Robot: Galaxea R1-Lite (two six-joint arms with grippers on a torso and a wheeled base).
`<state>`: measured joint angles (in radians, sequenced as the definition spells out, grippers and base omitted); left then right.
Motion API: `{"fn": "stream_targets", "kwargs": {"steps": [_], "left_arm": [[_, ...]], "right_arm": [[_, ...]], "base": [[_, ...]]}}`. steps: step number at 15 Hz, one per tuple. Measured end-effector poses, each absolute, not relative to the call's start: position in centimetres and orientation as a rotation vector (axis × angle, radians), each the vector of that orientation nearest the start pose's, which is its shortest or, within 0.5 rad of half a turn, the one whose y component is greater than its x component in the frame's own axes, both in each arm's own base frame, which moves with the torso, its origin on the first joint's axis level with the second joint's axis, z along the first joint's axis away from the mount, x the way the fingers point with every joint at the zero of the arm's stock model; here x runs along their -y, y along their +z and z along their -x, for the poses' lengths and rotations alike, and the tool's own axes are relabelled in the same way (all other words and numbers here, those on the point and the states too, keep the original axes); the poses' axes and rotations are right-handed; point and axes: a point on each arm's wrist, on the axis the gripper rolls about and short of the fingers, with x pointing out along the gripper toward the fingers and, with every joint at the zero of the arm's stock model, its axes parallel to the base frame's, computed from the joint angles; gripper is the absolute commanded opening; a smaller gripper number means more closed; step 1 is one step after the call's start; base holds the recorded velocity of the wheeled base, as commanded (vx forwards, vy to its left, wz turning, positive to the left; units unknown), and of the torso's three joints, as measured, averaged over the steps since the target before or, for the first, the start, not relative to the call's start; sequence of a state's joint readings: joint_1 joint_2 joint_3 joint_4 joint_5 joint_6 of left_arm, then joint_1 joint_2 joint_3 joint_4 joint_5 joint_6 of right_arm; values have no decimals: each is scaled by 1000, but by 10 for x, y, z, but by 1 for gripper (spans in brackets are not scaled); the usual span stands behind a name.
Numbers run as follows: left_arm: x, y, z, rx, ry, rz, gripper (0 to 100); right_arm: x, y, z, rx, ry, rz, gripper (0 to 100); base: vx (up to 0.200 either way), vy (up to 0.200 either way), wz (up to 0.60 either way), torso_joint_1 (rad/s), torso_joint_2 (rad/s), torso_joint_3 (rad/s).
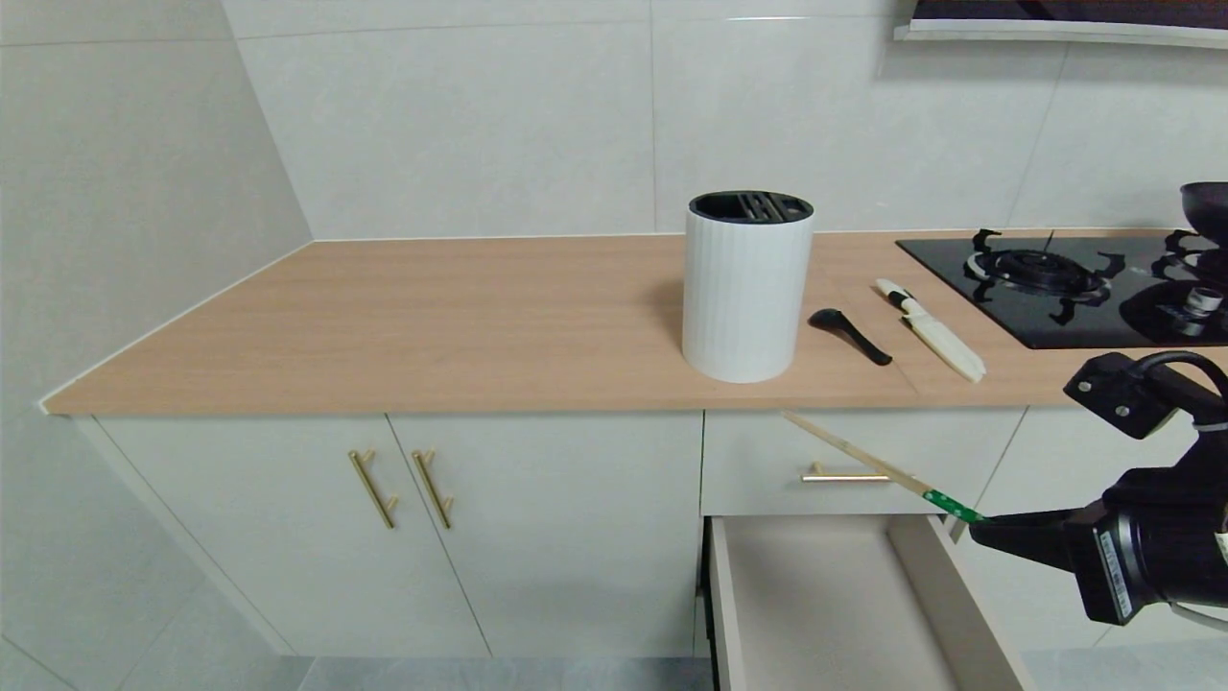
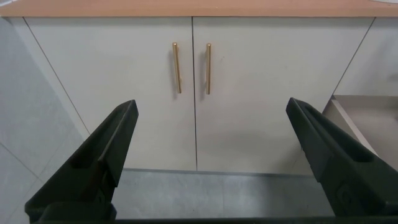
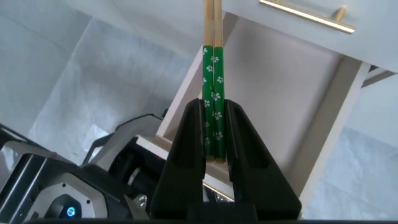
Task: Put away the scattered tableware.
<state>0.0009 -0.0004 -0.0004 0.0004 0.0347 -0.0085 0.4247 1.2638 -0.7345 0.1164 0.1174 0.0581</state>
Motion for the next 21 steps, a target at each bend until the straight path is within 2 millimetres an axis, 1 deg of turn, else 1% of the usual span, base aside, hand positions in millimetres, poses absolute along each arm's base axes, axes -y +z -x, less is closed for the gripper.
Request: {"fn": "stream_targets", "kwargs": {"steps": [5,12,17,21], "left_arm": [[-1,75,23,1,36,8,100],[-1,75,23,1,36,8,100],[-1,75,23,1,36,8,100],[-1,75,23,1,36,8,100]], "right_arm": [[-81,196,-163,-685,525,57,0],[-82,194,-164,-697,527,60,0],[-83,192,-165,-705,527,62,0],[-84,191,-166,-708,529,64,0]], "base": [[0,0,0,-166,418,248],[0,0,0,-168,473,300],[0,0,0,-120,451,317],[0,0,0,-28,138,96]]}}
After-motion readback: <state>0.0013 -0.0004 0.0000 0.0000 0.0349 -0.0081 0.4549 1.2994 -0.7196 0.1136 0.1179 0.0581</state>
